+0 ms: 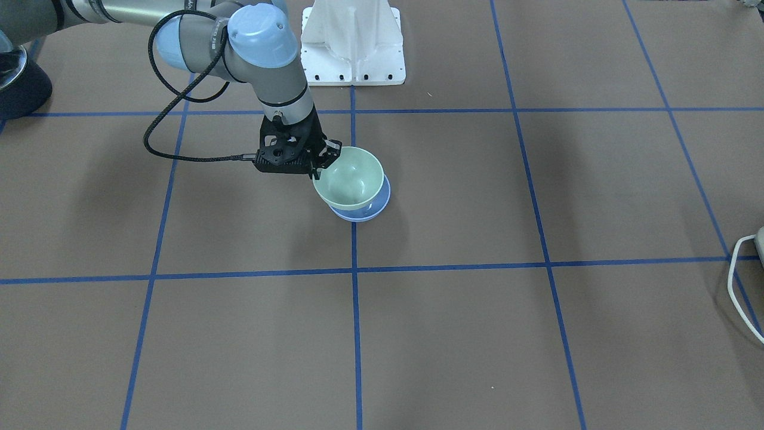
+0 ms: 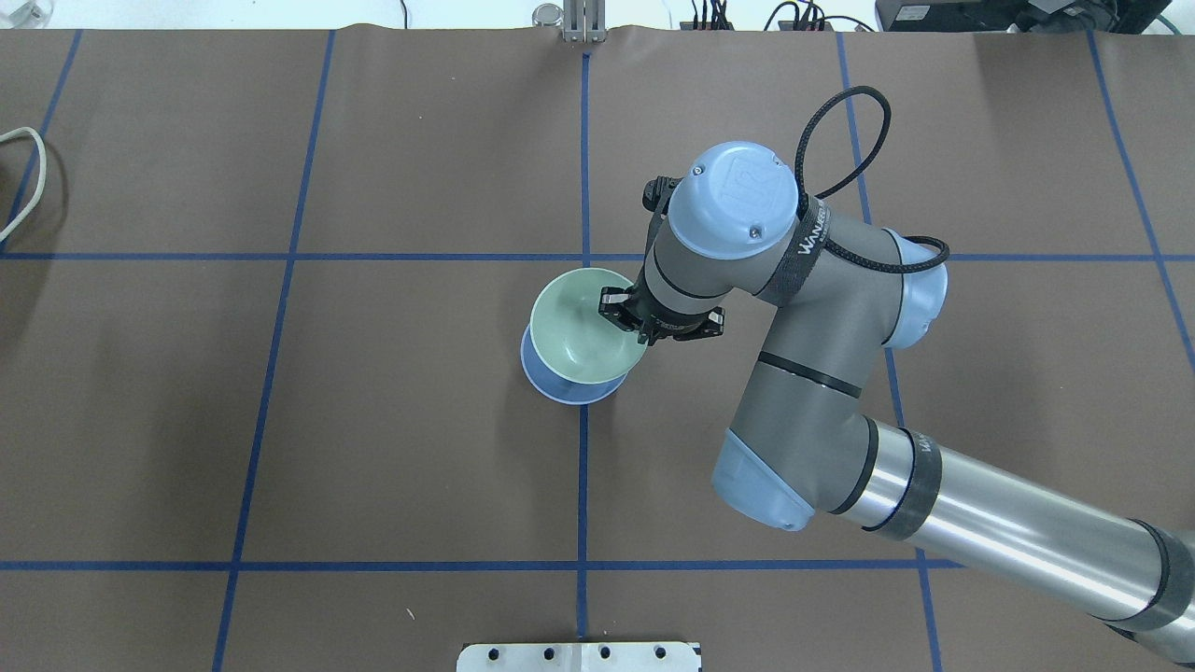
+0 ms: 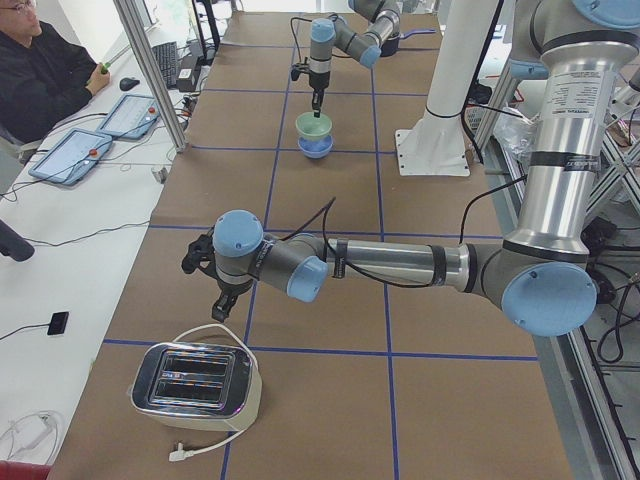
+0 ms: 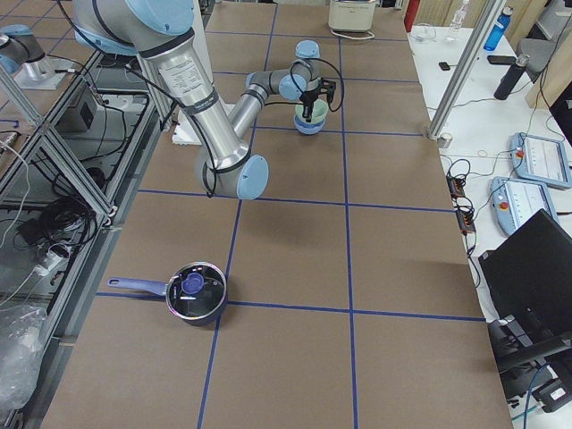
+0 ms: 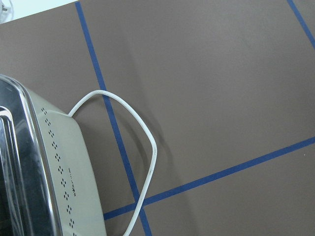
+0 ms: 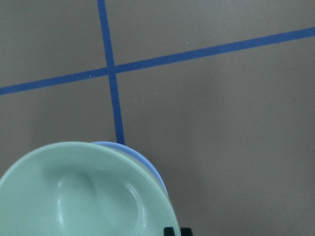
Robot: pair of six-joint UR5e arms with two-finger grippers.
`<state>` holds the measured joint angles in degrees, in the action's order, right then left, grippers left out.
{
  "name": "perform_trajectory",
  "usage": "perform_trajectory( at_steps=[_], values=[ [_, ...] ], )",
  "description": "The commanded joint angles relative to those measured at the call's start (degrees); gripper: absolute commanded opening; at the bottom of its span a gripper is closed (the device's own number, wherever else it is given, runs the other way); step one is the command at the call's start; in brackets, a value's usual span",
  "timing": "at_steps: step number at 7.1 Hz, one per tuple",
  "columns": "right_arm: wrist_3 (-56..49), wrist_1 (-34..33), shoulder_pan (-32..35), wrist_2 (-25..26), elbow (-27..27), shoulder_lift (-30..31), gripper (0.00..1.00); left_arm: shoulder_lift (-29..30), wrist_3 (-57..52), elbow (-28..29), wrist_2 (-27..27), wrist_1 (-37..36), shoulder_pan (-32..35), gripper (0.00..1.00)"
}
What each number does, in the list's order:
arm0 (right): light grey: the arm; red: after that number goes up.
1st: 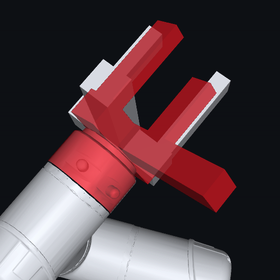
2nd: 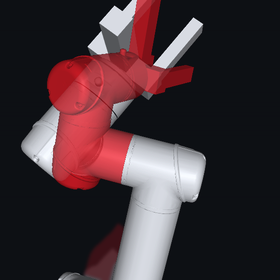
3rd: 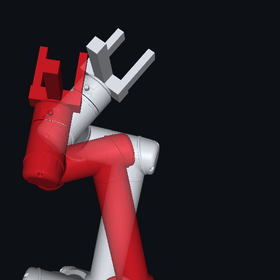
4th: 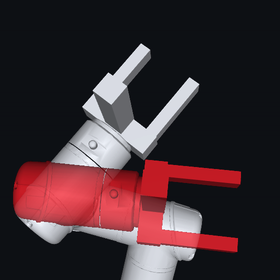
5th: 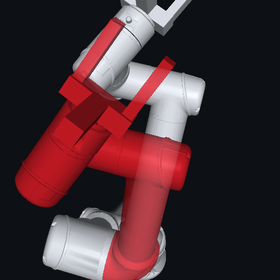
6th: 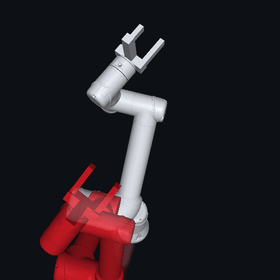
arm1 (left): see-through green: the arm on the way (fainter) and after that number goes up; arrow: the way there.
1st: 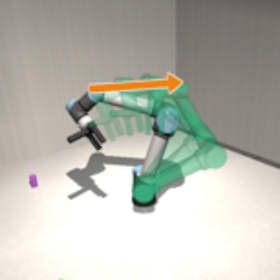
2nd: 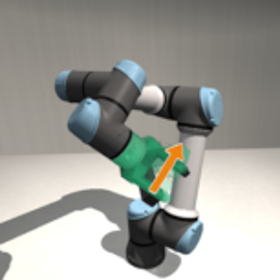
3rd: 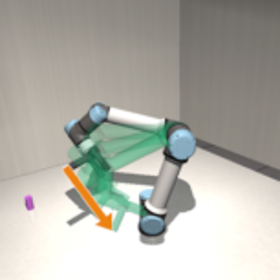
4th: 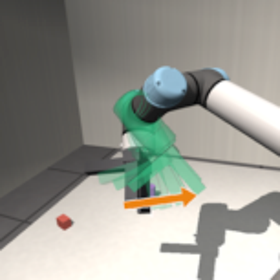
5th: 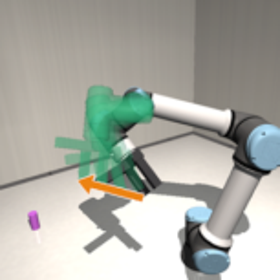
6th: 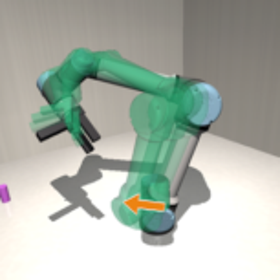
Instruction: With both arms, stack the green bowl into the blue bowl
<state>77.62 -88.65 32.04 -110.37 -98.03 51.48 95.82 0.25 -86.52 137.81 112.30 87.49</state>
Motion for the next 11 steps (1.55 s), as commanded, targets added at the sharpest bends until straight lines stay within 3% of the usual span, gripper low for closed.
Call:
perform_trajectory(
  at_steps=[1, 11],
  values=[
    [1.30, 7.41, -0.83, -0.02, 4.06, 0.29, 0.00, -0.02, 0.01, -0.05, 0.09, 0.02, 0.04, 0.97],
    [1.14, 9.46, -1.72, -0.02, 4.25, 1.26, 0.00, -0.11, 0.01, 0.04, 0.09, -0.06, 0.04, 0.97]
  ],
)
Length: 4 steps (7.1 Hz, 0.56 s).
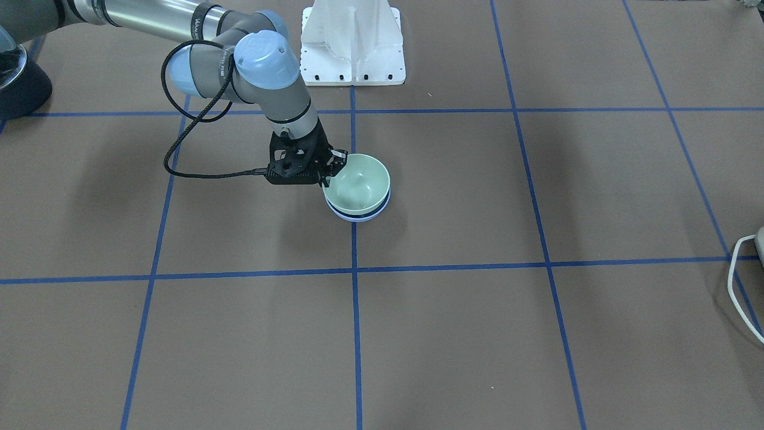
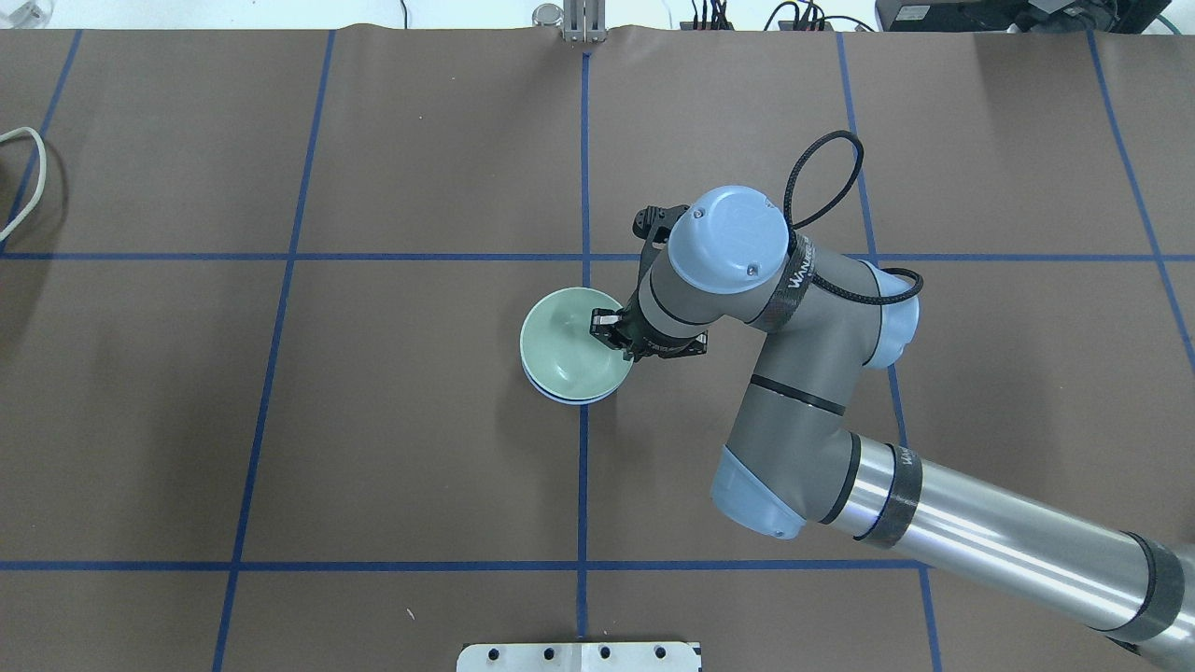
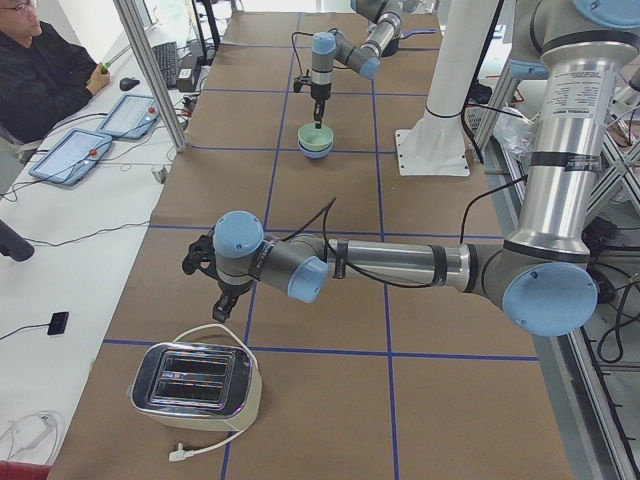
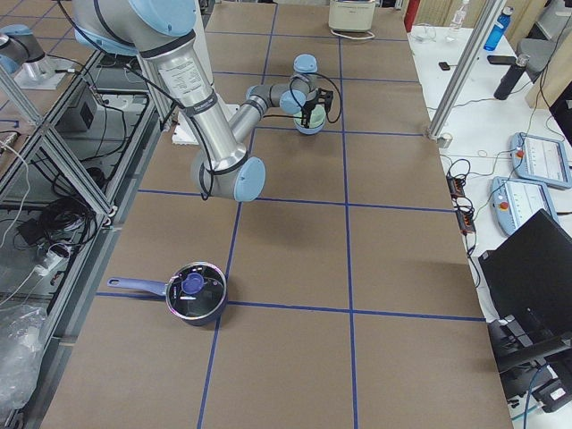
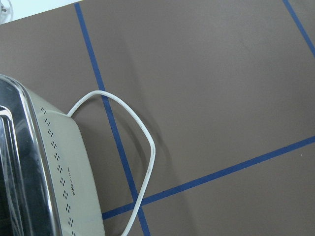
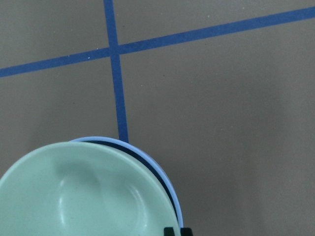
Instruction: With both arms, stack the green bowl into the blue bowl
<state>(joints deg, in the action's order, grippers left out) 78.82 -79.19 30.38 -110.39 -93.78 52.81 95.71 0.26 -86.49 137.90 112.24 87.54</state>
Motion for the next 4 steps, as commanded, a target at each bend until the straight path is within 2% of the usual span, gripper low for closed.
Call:
perform_trajectory(
  at_steps=[1, 2, 3, 4],
  values=[
    [-0.24, 0.00, -0.15, 0.00, -0.08, -0.07, 0.00, 0.09, 0.00, 0.10, 0.00, 0.00, 0.00, 0.97],
    [-0.50, 0.00, -0.15, 0.00, 0.00, -0.25, 0.29, 0.09, 0.00, 0.10, 0.00, 0.00, 0.00, 0.97],
    [-0.42, 0.00, -0.15, 0.00, 0.01, -0.16, 0.67, 0.09, 0.00, 0.10, 0.00, 0.00, 0.00, 0.97],
    [-0.16, 0.09, -0.15, 1.05, -0.08, 0.01, 1.00, 0.09, 0.00, 0.01, 0.00, 0.00, 0.00, 0.97]
  ],
)
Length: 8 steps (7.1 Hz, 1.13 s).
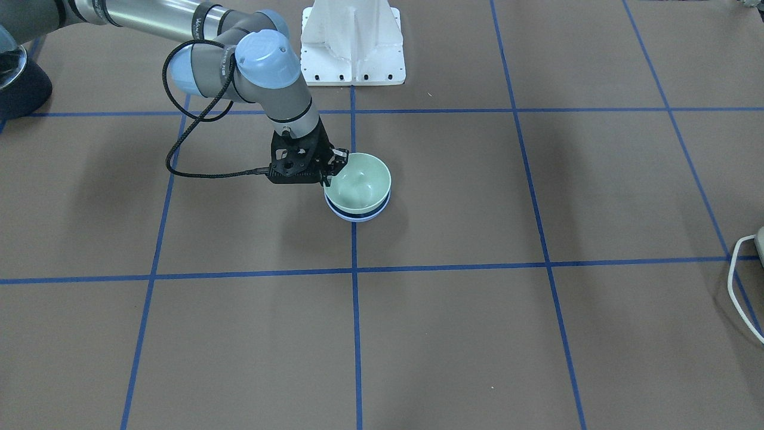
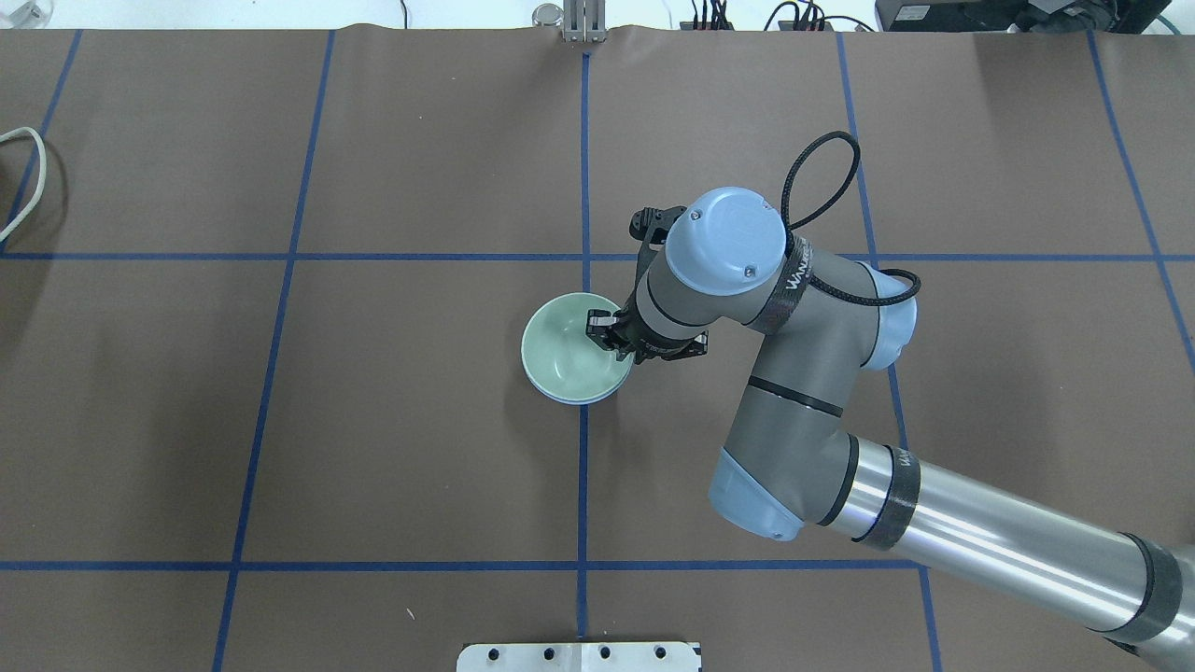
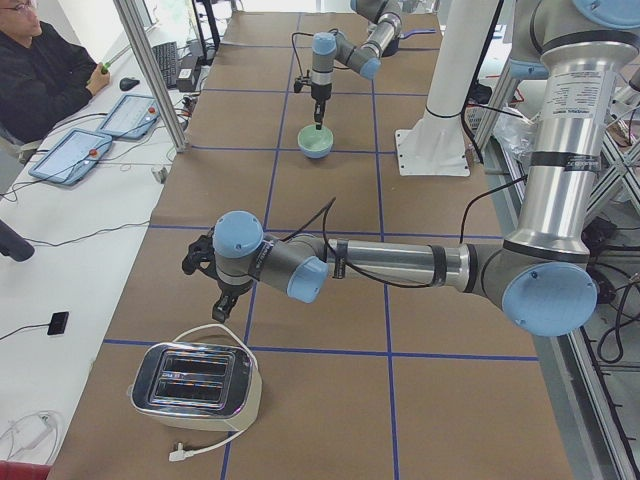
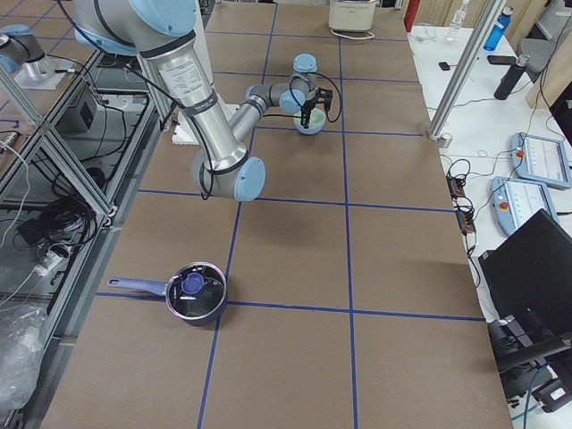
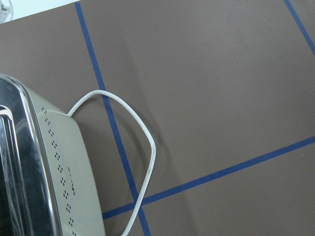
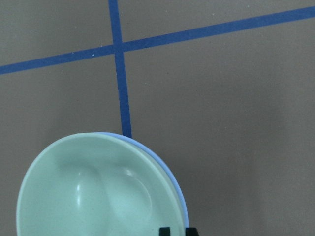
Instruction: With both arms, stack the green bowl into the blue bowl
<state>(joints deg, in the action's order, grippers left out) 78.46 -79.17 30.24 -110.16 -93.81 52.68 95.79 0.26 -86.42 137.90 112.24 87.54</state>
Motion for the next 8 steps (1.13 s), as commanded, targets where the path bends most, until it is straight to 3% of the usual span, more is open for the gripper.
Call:
perform_trajectory(
  at_steps=[1, 4, 6, 8],
  values=[
    [-0.06, 0.07, -0.01, 0.82, -0.06, 0.14, 1.00, 0.01, 0.00, -0.07, 0.00, 0.00, 0.00, 0.97],
    [-0.41, 0.24, 5.85, 0.74, -2.52, -0.04, 1.00, -0.08, 0.00, -0.07, 0.00, 0.00, 0.00, 0.97],
    [-7.47, 1.74, 15.24, -1.97, -2.61, 2.32, 1.00, -0.08, 0.00, -0.07, 0.00, 0.00, 0.00, 0.97],
    [-25.81, 1.48, 25.26, -13.10, -2.35, 7.76, 1.00, -0.08, 0.00, -0.07, 0.00, 0.00, 0.00, 0.97]
  ],
)
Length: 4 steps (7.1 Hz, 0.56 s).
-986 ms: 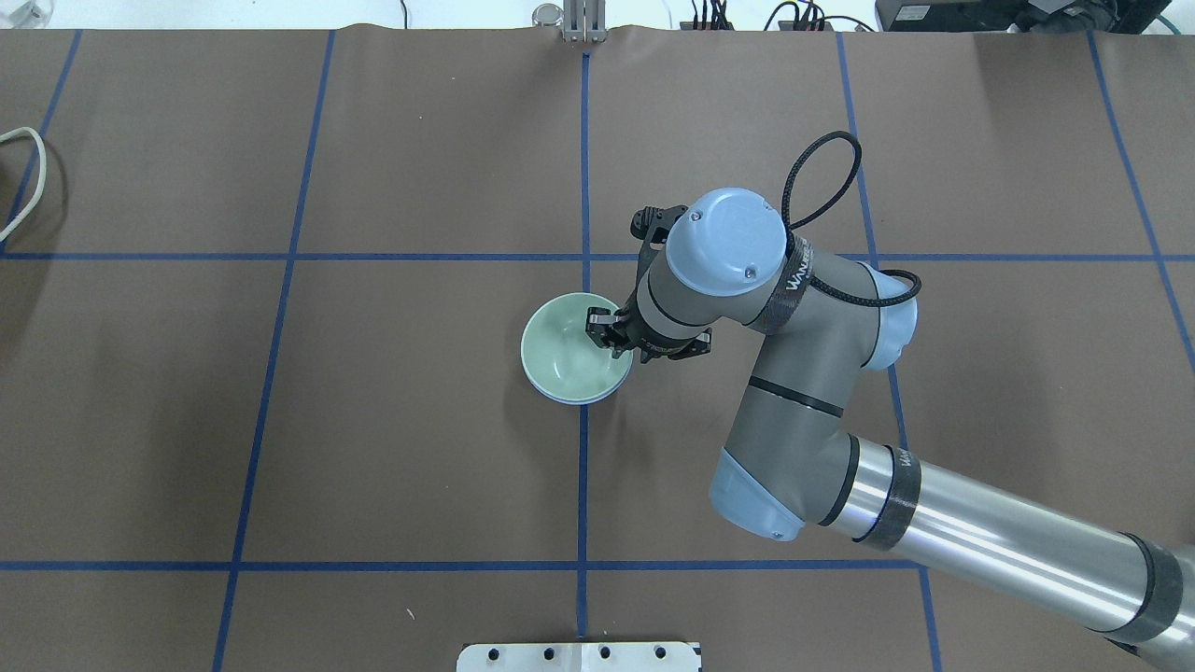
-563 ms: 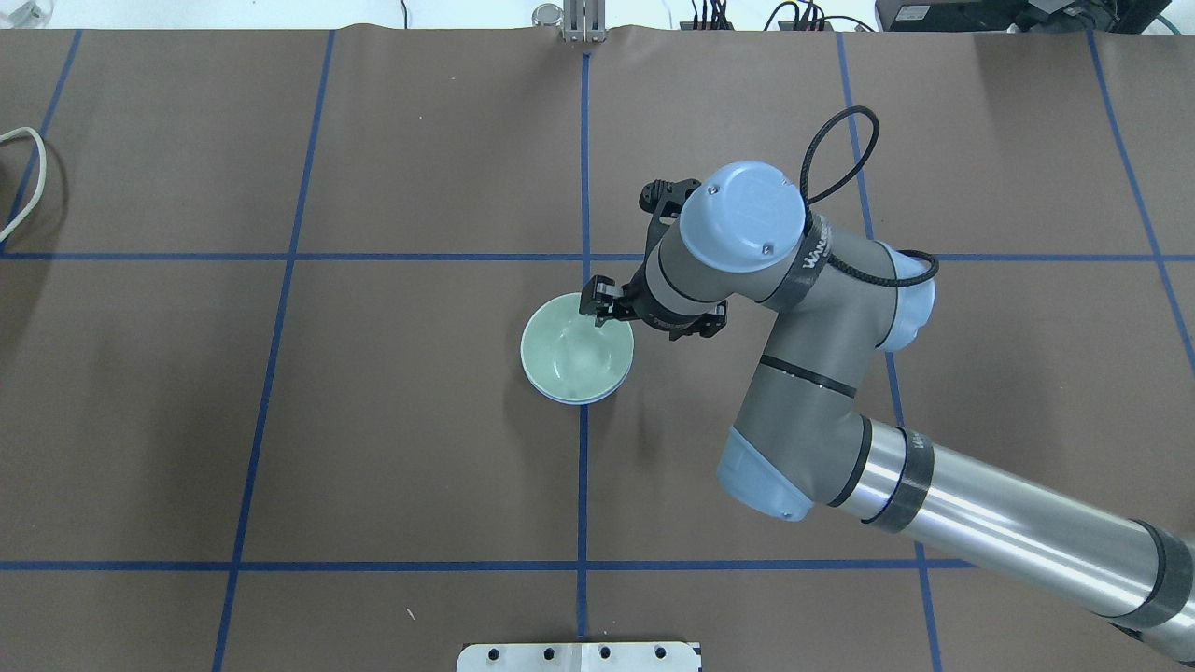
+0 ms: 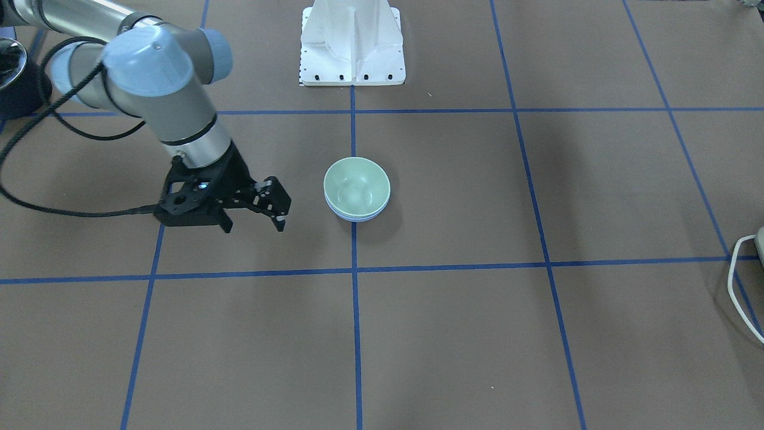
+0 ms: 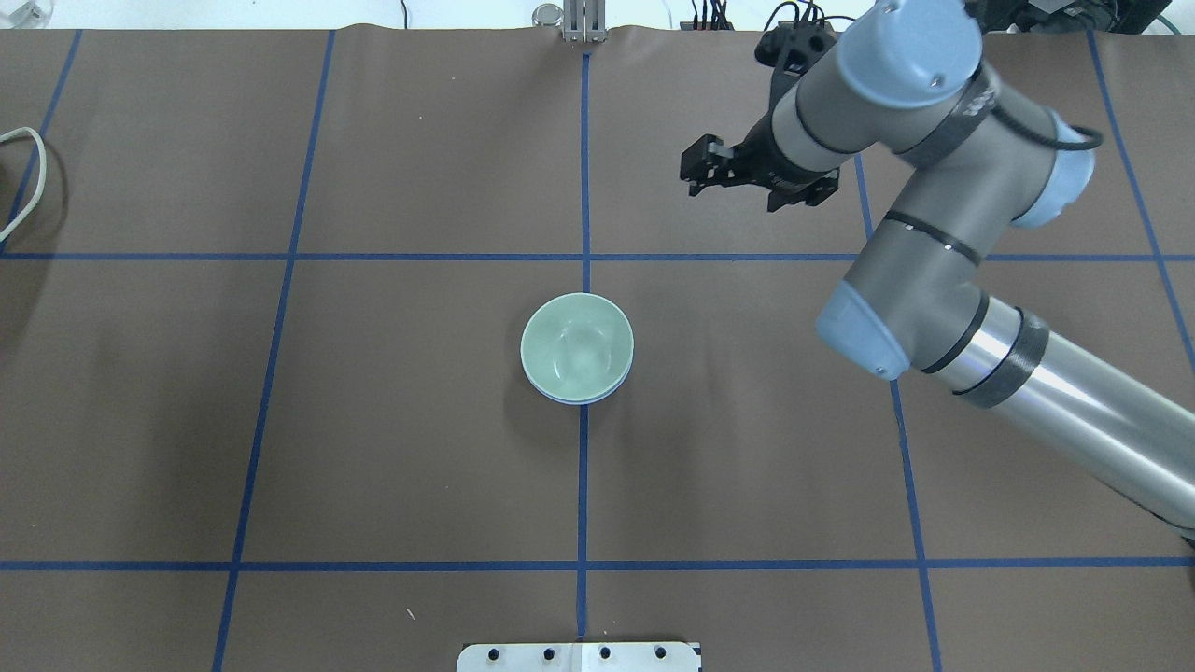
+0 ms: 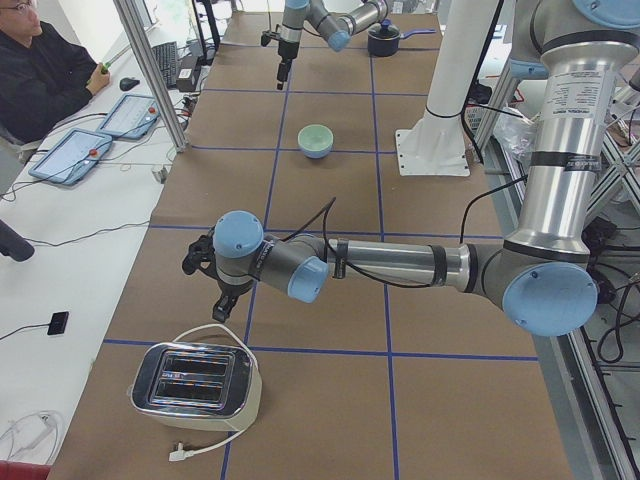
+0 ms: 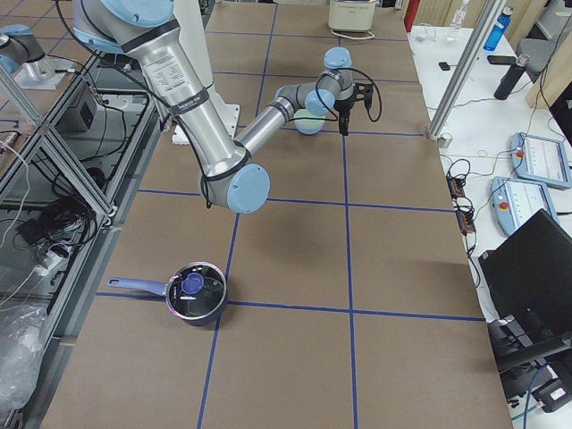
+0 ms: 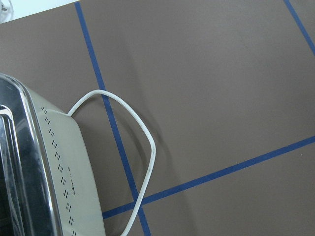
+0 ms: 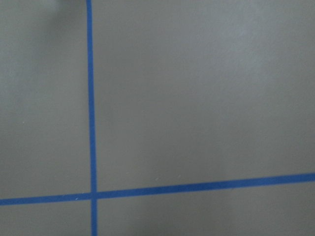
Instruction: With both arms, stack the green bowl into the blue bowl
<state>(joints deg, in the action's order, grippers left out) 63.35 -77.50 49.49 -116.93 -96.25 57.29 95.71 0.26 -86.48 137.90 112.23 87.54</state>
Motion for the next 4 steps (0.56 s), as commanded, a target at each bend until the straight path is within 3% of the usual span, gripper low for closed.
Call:
perform_trajectory(
  at_steps=[1, 4],
  values=[
    [-15.14, -0.45, 10.58, -9.08, 0.36, 5.10, 1.00, 0.00, 0.09, 0.00, 0.00, -0.09, 0.00, 0.97],
    [-30.44, -0.46, 20.36, -14.81, 1.33, 12.91, 1.00, 0.00, 0.00, -0.17, 0.17, 0.00, 0.00, 0.97]
  ],
)
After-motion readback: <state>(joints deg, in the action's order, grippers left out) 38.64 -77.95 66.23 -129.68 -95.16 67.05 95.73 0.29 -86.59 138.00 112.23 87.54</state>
